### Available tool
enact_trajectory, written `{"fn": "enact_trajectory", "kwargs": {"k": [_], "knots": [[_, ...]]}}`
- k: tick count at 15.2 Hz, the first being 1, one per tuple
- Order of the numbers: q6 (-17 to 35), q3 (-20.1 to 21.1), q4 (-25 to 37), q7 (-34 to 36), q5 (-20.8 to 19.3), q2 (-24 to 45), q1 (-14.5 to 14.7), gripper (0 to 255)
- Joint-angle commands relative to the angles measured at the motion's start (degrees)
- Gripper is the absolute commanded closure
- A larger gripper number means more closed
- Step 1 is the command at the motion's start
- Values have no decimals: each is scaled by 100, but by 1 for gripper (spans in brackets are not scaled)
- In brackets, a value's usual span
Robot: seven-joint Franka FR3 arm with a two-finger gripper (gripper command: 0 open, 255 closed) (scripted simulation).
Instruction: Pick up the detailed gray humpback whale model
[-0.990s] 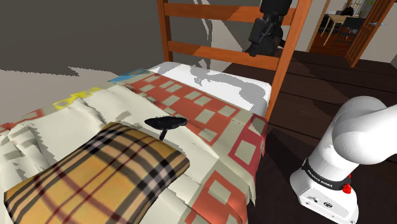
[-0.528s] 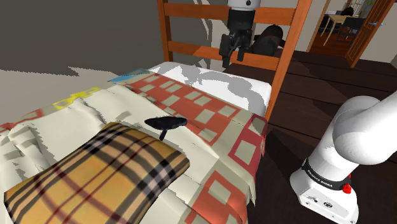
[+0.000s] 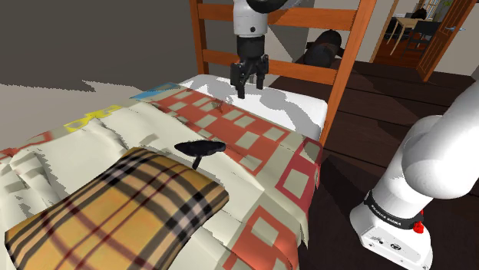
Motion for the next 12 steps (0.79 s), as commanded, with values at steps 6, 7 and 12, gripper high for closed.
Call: {"fn": "enact_trajectory", "kwargs": {"k": [6, 7, 12], "knots": [[31, 256, 1243, 382, -156, 1754, 178, 0], [9, 280, 1442, 432, -186, 2001, 214, 0], [-203, 357, 2576, 656, -339, 3269, 434, 0]]}}
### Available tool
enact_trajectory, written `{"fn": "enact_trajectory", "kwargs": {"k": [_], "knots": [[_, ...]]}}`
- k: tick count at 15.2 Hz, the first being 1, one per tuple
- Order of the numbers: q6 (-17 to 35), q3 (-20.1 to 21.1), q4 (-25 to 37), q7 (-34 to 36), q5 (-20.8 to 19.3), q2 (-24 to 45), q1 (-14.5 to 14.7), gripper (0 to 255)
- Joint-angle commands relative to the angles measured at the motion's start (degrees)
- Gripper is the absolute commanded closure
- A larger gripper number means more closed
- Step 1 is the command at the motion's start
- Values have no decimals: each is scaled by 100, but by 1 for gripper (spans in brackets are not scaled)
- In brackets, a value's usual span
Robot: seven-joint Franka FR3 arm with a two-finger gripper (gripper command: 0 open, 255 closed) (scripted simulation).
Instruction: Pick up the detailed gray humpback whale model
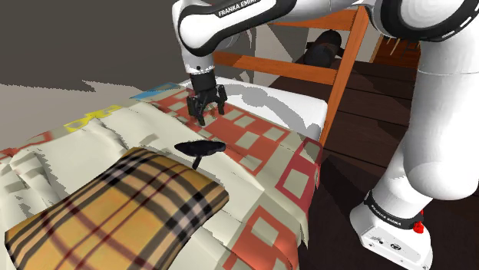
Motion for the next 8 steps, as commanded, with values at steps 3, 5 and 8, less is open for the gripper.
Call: {"fn": "enact_trajectory", "kwargs": {"k": [3, 5, 8], "knots": [[-332, 29, 1124, 148, -116, 1067, 211, 0], [-531, 31, 1758, 207, -169, 1636, 337, 0], [-939, 19, 2917, 273, -238, 2579, 557, 0]]}}
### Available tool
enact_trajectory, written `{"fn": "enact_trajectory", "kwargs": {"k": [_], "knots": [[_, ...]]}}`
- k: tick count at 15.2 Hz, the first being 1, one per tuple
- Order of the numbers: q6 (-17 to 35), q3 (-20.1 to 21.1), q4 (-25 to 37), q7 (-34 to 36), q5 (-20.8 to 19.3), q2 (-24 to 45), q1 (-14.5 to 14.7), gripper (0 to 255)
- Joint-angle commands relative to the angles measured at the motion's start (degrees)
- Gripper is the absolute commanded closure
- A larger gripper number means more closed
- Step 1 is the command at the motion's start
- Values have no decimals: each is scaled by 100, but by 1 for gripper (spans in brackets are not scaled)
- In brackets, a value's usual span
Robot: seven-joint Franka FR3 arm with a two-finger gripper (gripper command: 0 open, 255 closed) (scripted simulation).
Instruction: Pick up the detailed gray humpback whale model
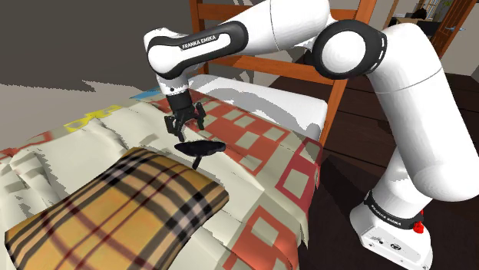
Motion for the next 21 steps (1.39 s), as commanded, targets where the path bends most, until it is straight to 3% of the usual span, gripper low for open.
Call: {"fn": "enact_trajectory", "kwargs": {"k": [1, 10, 11, 21], "knots": [[-280, -11, 777, 33, -40, 615, 140, 0], [196, -35, 448, 9, -63, 765, 129, 0], [198, -35, 444, 8, -62, 763, 128, 255], [137, -32, 483, 12, -59, 741, 130, 255]]}}
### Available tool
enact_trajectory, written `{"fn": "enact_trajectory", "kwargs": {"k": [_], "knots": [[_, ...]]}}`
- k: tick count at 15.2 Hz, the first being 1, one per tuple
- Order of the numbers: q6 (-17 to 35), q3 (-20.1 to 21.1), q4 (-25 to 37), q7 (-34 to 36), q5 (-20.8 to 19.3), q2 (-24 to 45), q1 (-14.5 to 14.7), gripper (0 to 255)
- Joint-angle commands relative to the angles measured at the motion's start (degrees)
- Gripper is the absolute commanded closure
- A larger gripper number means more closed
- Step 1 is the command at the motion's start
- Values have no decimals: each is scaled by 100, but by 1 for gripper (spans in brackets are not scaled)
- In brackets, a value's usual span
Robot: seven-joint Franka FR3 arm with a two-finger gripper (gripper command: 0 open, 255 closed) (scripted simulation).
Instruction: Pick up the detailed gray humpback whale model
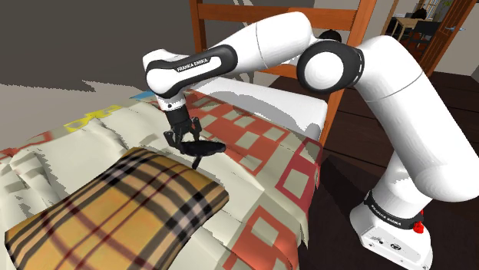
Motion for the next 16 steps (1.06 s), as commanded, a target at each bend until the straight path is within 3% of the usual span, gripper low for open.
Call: {"fn": "enact_trajectory", "kwargs": {"k": [1, 16], "knots": [[-97, 4, 59, 7, 5, -34, 3, 255], [-1000, 32, 816, 52, 35, -188, 48, 255]]}}
